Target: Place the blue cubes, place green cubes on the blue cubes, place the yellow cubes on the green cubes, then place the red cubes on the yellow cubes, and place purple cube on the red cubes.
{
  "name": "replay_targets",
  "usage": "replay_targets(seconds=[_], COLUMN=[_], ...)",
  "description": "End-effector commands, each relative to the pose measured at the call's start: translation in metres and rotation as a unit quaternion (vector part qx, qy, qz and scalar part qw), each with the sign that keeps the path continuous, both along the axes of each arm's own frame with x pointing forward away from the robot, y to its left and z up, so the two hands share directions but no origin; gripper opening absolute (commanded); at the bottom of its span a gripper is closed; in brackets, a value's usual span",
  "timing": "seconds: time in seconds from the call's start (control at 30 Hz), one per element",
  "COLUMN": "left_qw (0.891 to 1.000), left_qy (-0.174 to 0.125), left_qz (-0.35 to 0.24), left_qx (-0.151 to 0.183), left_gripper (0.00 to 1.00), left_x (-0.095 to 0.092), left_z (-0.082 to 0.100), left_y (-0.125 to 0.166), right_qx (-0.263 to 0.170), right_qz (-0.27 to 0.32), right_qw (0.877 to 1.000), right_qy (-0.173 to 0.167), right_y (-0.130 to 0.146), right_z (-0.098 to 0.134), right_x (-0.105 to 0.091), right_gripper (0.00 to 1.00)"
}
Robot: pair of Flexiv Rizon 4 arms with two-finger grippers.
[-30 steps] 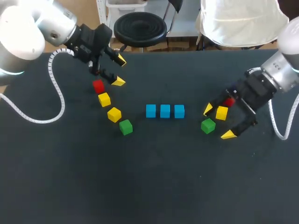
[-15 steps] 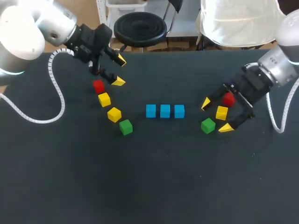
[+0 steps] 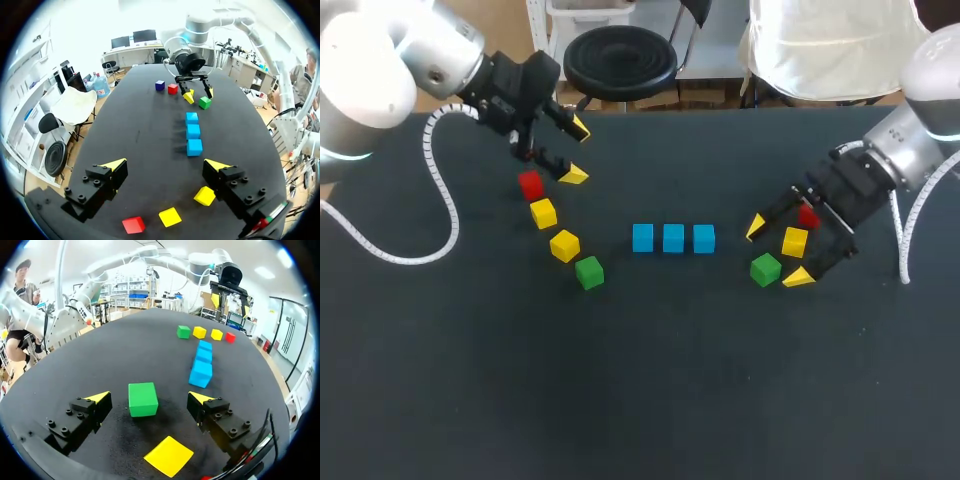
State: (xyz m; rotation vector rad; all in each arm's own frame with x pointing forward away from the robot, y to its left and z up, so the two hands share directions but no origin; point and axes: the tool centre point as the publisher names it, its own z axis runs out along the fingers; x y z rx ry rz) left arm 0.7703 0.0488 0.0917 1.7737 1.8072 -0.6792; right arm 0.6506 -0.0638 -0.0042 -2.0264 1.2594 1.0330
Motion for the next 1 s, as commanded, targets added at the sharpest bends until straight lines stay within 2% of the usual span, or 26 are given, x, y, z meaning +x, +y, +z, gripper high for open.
replay_targets(seconds=[0.03,0.07,0.13,0.23,0.33,0.37,0.43,0.5,0.7,0.9,1.0], left_qw=[1.000,1.000,1.000,1.000,1.000,1.000,1.000,1.000,1.000,1.000,1.000], left_qy=[-0.001,-0.001,-0.001,-0.001,-0.001,-0.001,-0.001,-0.001,-0.001,-0.001,-0.001], left_qz=[-0.001,-0.001,-0.001,-0.001,-0.001,-0.001,-0.001,-0.001,-0.001,-0.001,-0.001], left_qx=[-0.001,-0.001,-0.001,-0.001,-0.001,-0.001,-0.001,-0.001,-0.001,-0.001,-0.001], left_gripper=[1.00,1.00,1.00,1.00,1.00,1.00,1.00,1.00,1.00,1.00,1.00], left_x=[0.001,0.001,0.001,0.001,0.001,0.001,0.001,0.001,0.001,0.001,0.001], left_z=[-0.001,-0.001,-0.001,-0.001,-0.001,-0.001,-0.001,-0.001,-0.001,-0.001,-0.001], left_y=[0.000,0.000,0.000,0.000,0.000,0.000,0.000,0.000,0.000,0.000,0.000], right_qx=[0.000,0.000,0.003,0.005,0.006,0.006,0.006,0.005,0.013,0.018,0.020], right_qz=[-0.003,-0.003,-0.001,0.001,0.004,0.005,0.006,0.004,-0.002,-0.054,-0.074], right_qw=[1.000,1.000,1.000,1.000,1.000,1.000,1.000,1.000,1.000,0.998,0.997], right_qy=[-0.003,-0.002,-0.001,0.001,0.002,0.002,0.000,-0.004,-0.018,0.004,0.004], right_y=[0.000,0.000,0.001,0.003,0.005,0.005,0.005,0.005,0.007,0.020,0.028], right_z=[0.000,0.000,-0.001,-0.003,-0.003,-0.003,-0.003,-0.002,0.007,0.025,0.033], right_x=[-0.006,-0.007,-0.008,-0.009,-0.009,-0.009,-0.010,-0.011,-0.012,-0.006,-0.004], right_gripper=[0.76,0.50,0.49,0.58,0.57,0.47,0.35,0.00,0.00,0.00,0.00])
